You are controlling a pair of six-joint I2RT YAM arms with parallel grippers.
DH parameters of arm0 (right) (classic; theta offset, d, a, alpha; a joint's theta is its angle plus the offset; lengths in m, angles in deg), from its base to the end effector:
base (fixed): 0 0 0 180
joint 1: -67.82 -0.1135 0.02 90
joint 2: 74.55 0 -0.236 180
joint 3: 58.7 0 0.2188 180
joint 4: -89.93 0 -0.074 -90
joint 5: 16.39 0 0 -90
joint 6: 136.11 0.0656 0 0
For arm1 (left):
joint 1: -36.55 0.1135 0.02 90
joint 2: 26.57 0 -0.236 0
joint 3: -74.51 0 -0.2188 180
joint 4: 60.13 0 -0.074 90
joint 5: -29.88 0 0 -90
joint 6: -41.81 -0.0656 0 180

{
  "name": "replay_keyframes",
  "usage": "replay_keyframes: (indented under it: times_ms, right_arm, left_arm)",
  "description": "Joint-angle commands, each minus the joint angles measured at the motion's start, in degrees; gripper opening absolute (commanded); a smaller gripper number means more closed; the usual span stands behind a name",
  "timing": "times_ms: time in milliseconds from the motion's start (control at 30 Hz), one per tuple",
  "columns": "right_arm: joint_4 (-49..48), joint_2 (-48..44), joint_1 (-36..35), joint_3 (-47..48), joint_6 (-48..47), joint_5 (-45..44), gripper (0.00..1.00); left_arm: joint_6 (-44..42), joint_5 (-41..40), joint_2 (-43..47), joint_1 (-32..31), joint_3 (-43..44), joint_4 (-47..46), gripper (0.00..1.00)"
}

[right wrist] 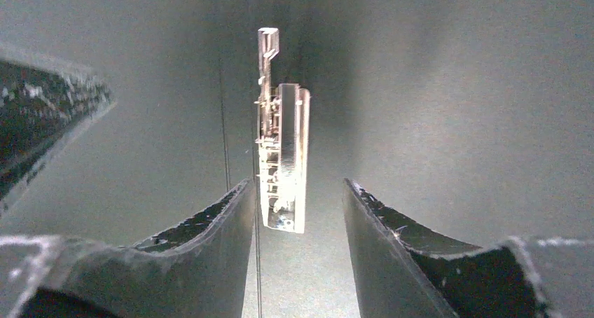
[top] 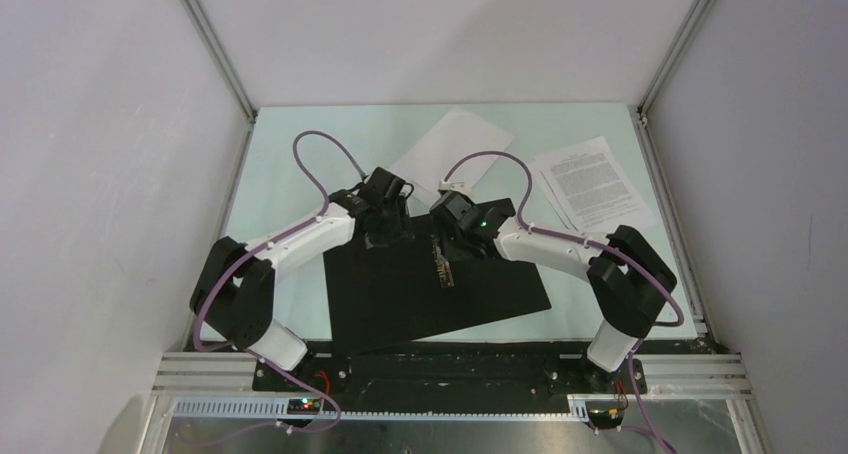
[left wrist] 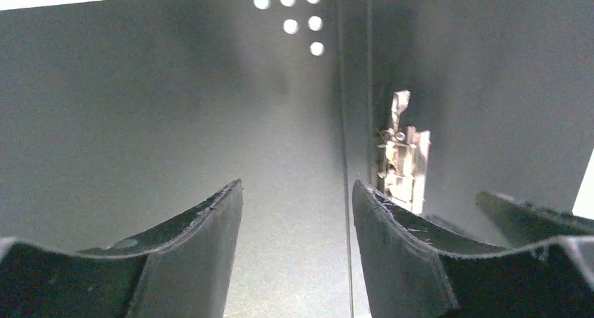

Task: Put the files into the folder

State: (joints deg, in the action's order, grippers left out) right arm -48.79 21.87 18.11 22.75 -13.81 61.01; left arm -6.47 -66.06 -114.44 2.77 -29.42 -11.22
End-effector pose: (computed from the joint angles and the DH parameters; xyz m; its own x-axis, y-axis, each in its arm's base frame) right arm 0.2272 0.2459 0.1767 -0.8104 -0.1495 -0.5665 -0.2757 0.9505 0.1436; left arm 0.2477 -0.1576 0.1831 -0.8811 -0.2070 -0.4252 -0.1011 0.9608 -0.2582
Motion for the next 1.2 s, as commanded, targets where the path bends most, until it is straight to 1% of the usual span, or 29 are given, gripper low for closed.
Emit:
replay_keyframes:
  times_ms: [0, 200, 267, 367, 467, 500, 667, 900, 967, 1033, 1167]
  right_arm:
    - [-1.5, 2.8, -1.6, 0.6, -0.1, -2.1, 0.54]
    - [-2.1, 6.9, -2.6, 2.8, 0.0, -2.3, 0.52]
    - [-1.5, 8.0, -3.1, 4.2, 0.1, -2.9, 0.47]
    - [0.2, 9.8, -3.7, 6.1, 0.4, -3.9, 0.44]
    - [1.1, 10.8, -4.3, 7.9, 1.2, -4.0, 0.35]
    - [1.8, 10.9, -4.4, 8.3, 1.5, -3.9, 0.34]
    - [3.6, 11.8, -4.6, 10.6, 5.7, -2.5, 0.29]
    - [2.3, 13.2, -4.1, 11.6, 14.7, 2.6, 0.26]
    - [1.3, 13.9, -4.0, 11.5, 17.5, 4.3, 0.19]
    - [-0.3, 14.5, -4.1, 11.5, 20.2, 5.9, 0.15]
    - [-3.2, 15.1, -4.9, 12.2, 23.8, 6.4, 0.14]
  left_arm:
    - [3.6, -6.3, 0.1, 0.8, -1.6, -0.6, 0.64]
    - [3.5, -6.9, 2.4, 3.2, -4.7, -0.7, 0.64]
    - [3.1, -7.0, 3.1, 3.9, -5.4, -0.6, 0.64]
    - [2.9, -6.9, 3.8, 4.8, -6.3, -0.6, 0.64]
    - [2.9, -6.7, 4.1, 5.3, -6.8, -0.6, 0.64]
    - [2.8, -6.6, 4.2, 5.5, -6.9, -0.6, 0.64]
    - [2.6, -6.2, 4.9, 6.2, -7.2, -0.6, 0.64]
    - [1.7, -4.9, 6.8, 8.3, -7.7, -0.6, 0.64]
    - [1.5, -4.3, 7.6, 9.0, -7.8, -0.6, 0.64]
    - [1.4, -3.9, 8.3, 9.5, -7.9, -0.6, 0.64]
    - [1.2, -3.1, 10.2, 10.0, -8.0, -0.6, 0.64]
